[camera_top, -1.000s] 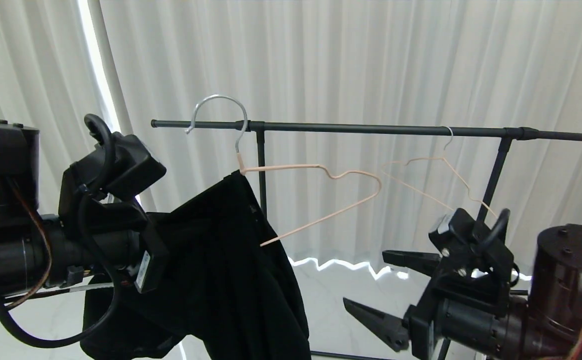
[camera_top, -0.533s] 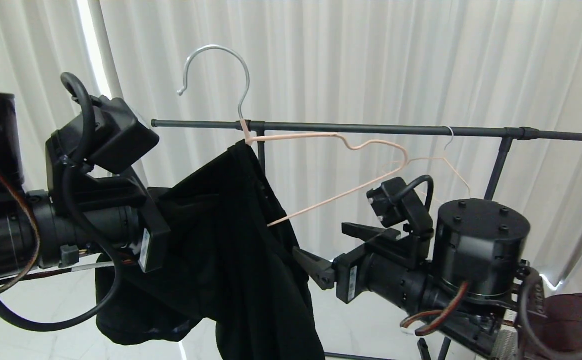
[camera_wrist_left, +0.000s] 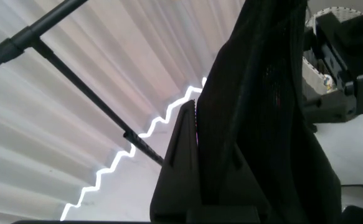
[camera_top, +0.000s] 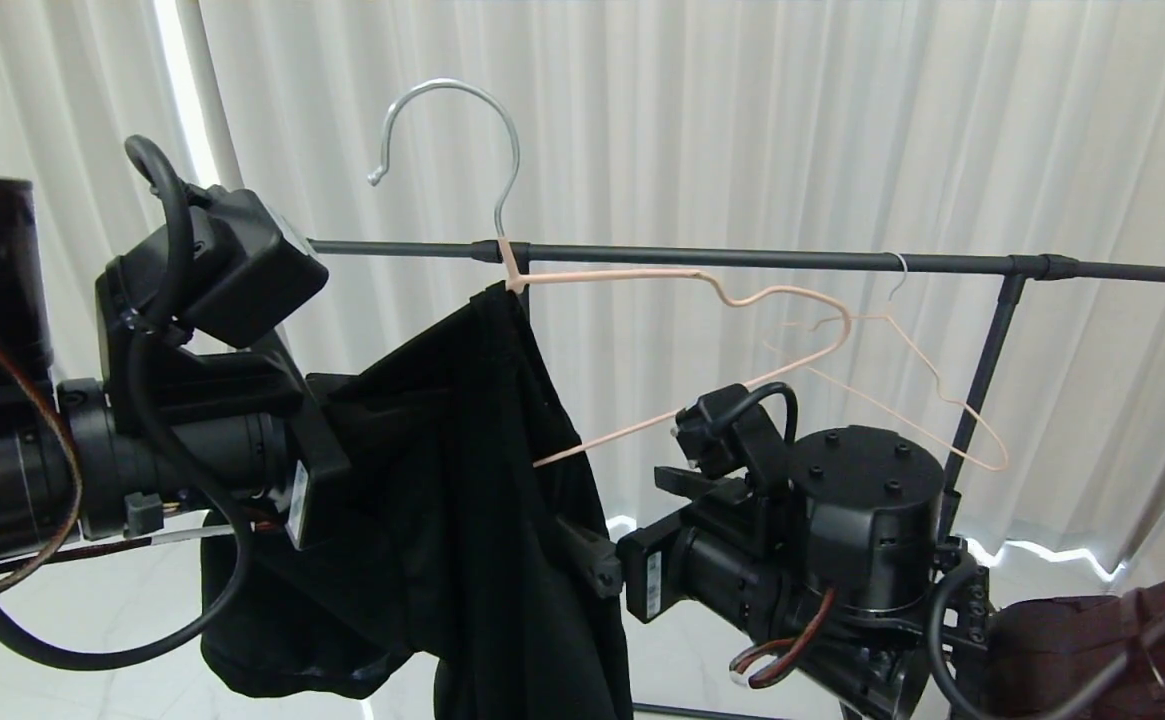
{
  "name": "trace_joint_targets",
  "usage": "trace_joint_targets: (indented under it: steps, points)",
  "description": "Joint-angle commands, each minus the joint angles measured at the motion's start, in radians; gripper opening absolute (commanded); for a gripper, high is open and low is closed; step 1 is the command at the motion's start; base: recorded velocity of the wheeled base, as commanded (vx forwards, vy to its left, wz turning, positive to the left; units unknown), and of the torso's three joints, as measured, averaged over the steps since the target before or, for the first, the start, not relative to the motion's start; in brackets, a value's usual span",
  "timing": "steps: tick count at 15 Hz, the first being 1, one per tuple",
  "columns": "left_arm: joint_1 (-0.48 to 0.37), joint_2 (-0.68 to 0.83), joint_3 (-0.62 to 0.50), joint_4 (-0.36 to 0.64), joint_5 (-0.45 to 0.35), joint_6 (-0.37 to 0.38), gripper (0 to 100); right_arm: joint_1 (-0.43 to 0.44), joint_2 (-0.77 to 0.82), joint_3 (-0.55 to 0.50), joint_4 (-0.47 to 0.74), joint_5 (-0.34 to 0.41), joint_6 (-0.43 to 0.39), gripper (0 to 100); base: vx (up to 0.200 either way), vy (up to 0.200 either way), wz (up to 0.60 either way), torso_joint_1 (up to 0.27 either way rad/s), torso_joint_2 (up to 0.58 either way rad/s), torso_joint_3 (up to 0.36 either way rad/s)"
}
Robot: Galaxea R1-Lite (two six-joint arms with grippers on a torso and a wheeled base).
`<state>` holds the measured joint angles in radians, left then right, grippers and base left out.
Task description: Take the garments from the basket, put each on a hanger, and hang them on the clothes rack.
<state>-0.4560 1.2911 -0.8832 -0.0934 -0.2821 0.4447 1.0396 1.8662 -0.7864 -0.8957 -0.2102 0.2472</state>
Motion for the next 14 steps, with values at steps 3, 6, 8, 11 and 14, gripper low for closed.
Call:
trace_joint_targets:
  steps: [3,6,8,11,14]
  points:
    - [-0.003,-0.004,-0.02,-0.002,0.001,0.0,0,-0.073,0.016,0.121,0.003,-0.018,-0.055,100,0.0,0.0,0.0,0.0,0.0,0.0]
    - [0.002,-0.004,-0.017,-0.003,0.001,-0.001,0,-0.176,0.004,0.17,0.003,-0.02,-0.118,100,0.0,0.0,0.0,0.0,0.0,0.0]
    - [0.002,-0.004,-0.014,-0.002,0.003,-0.001,0,-0.21,-0.004,0.171,0.003,-0.018,-0.14,100,0.0,0.0,0.0,0.0,0.0,0.0]
    - [0.023,-0.004,0.032,-0.002,0.02,0.011,0,-0.305,-0.035,0.176,0.003,-0.018,-0.198,100,0.0,0.0,0.0,0.0,0.0,0.0]
    - [0.088,-0.038,0.159,-0.003,0.027,0.062,0,-0.405,-0.074,0.19,0.003,-0.018,-0.244,100,0.0,0.0,0.0,0.0,0.0,0.0]
